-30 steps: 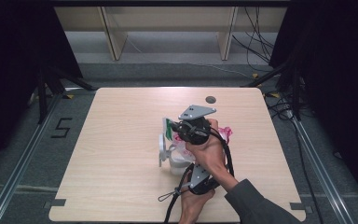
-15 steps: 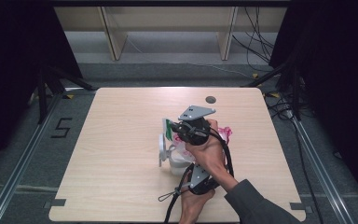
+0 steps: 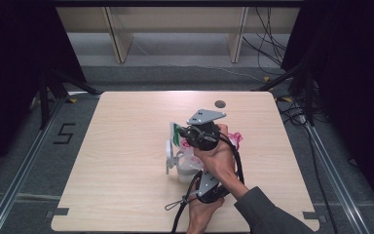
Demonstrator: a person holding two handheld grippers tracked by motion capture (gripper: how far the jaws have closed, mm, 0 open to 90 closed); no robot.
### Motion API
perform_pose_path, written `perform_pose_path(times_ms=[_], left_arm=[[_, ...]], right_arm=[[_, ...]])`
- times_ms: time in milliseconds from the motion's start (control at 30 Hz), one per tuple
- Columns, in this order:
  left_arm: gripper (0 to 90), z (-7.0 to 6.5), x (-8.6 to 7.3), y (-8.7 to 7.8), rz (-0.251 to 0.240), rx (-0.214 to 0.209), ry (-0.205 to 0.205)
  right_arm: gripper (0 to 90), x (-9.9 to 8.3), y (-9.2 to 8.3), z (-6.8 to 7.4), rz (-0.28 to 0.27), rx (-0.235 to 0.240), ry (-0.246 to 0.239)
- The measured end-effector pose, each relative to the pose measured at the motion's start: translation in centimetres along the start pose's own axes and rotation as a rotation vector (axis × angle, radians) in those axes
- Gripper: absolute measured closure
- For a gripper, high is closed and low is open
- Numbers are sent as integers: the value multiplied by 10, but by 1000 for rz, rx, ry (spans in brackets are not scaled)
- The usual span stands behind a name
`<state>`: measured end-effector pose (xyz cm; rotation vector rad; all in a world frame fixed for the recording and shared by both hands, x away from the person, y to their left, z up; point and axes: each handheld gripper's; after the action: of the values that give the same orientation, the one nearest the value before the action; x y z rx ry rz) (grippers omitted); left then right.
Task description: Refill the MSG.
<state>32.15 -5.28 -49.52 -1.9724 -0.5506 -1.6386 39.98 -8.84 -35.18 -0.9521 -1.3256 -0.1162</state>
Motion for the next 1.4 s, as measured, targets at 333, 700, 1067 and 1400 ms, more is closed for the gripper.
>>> perform_pose_path(times_ms=[333,700,1067,1400], left_arm=[[725,0,0,-1,0,-1,-1],[724,0,1,-1,-4,1,-2],[724,0,1,-1,-4,1,-1],[724,0,1,-1,-8,2,-3]], right_arm=[[898,0,0,2,-1,4,14],[898,-1,2,3,4,-5,-6],[898,0,2,3,-3,-8,-9],[897,-1,3,3,-4,-10,-7]])
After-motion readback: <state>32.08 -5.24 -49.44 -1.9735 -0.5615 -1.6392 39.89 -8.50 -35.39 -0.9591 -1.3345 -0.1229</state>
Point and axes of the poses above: each handheld gripper's, and its own axes: y roughly forward along the jaws, x roughly out of its top, z roughly to its left, and after that the axes turned 1 degree about -x, right-handed
